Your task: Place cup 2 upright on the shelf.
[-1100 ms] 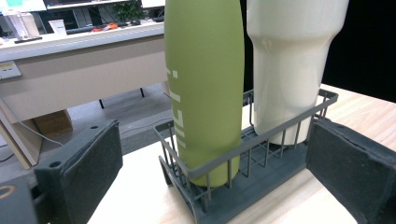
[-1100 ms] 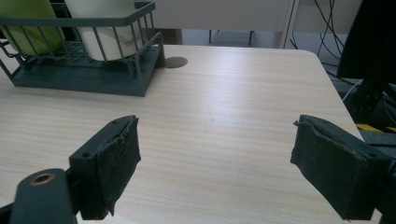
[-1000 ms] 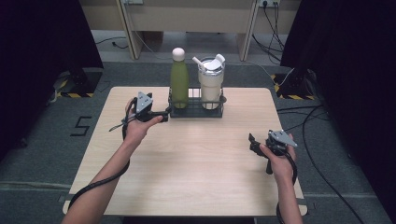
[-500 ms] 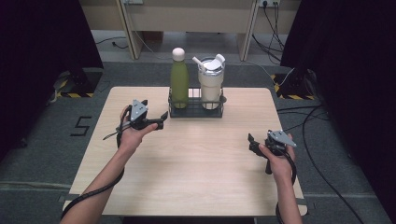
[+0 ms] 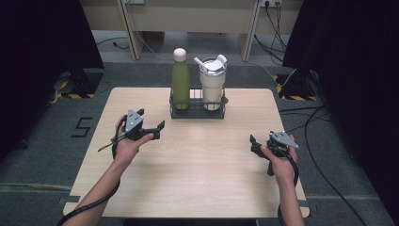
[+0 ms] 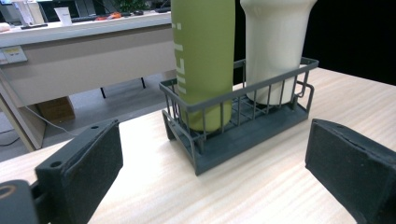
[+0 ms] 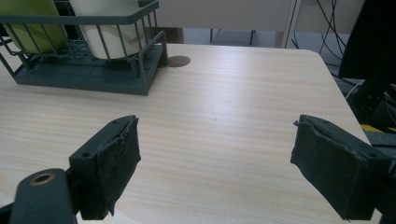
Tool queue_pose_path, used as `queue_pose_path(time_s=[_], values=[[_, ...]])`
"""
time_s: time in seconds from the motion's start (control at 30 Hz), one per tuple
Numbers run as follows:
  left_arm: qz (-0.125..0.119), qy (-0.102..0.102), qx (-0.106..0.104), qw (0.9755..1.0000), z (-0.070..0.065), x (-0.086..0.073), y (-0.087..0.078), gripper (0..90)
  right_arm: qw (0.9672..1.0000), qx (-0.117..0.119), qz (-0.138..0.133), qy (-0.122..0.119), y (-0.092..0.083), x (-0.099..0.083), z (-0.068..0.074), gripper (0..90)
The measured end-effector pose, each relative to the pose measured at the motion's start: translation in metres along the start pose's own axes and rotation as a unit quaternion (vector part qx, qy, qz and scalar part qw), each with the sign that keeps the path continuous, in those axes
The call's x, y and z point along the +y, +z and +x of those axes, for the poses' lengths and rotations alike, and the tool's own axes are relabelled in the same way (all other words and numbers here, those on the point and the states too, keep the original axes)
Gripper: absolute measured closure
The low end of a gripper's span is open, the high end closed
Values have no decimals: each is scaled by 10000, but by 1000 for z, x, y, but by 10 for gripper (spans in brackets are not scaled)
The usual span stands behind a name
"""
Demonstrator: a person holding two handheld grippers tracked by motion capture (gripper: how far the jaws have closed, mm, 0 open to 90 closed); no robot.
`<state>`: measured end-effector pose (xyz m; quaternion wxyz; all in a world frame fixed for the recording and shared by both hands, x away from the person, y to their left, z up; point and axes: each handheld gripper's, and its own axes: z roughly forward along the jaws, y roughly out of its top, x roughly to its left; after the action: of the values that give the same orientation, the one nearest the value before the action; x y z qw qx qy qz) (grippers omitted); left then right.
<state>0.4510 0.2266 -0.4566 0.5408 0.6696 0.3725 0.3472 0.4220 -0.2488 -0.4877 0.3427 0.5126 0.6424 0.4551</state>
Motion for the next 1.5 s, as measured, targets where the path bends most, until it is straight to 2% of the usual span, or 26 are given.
queue_pose_path(time_s=[1.07,1.5], values=[[38,-219,113,9997,1,-39,-51,34,10000,1,29,1,0,-1,0,149],[223,-301,127,9992,0,-62,-74,36,10000,-11,54,-9,0,-1,2,149]])
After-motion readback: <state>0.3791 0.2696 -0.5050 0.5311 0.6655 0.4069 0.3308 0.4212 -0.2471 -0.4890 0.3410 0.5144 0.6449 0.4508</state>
